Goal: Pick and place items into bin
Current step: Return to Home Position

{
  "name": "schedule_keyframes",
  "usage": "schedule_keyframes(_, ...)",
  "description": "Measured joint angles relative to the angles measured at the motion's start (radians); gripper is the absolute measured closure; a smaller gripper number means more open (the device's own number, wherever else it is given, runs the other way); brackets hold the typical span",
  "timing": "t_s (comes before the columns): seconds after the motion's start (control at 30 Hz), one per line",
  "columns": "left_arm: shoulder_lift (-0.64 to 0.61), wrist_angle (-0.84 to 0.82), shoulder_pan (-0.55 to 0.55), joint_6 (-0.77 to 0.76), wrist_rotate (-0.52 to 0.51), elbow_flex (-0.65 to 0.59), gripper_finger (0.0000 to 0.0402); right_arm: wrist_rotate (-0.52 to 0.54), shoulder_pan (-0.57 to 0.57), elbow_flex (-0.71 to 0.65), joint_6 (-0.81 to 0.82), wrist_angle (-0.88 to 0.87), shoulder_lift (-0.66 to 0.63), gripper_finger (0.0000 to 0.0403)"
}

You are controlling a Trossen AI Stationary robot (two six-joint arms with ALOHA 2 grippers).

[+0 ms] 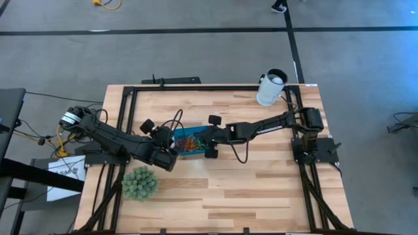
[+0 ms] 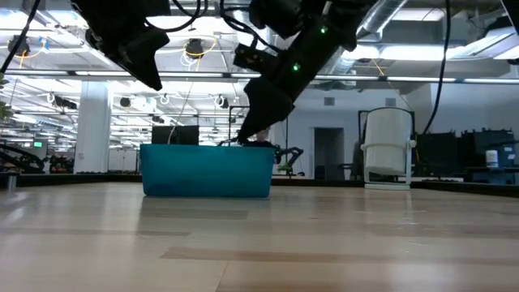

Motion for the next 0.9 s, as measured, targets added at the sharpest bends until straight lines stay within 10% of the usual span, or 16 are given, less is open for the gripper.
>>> schedule_keyframes(0.33,-0.043,-0.322,0.012,-0.097,0.019,0.063,0.0301,-0.003,0.026,0.154,-0.139,-0.358,-0.133,0.0335)
schedule_keyframes(0.53,-0.203,-0.414,0.025,-0.059,0.061,0.097,0.0301,0.265,0.053,0.22,-0.176,-0.583,-0.352,0.0335)
schedule_keyframes(0.9,-0.749,-0.416,-0.025,-0.056,-0.046,0.004,0.0301,0.334,0.073,0.131,0.394,-1.14,-0.78,0.0335)
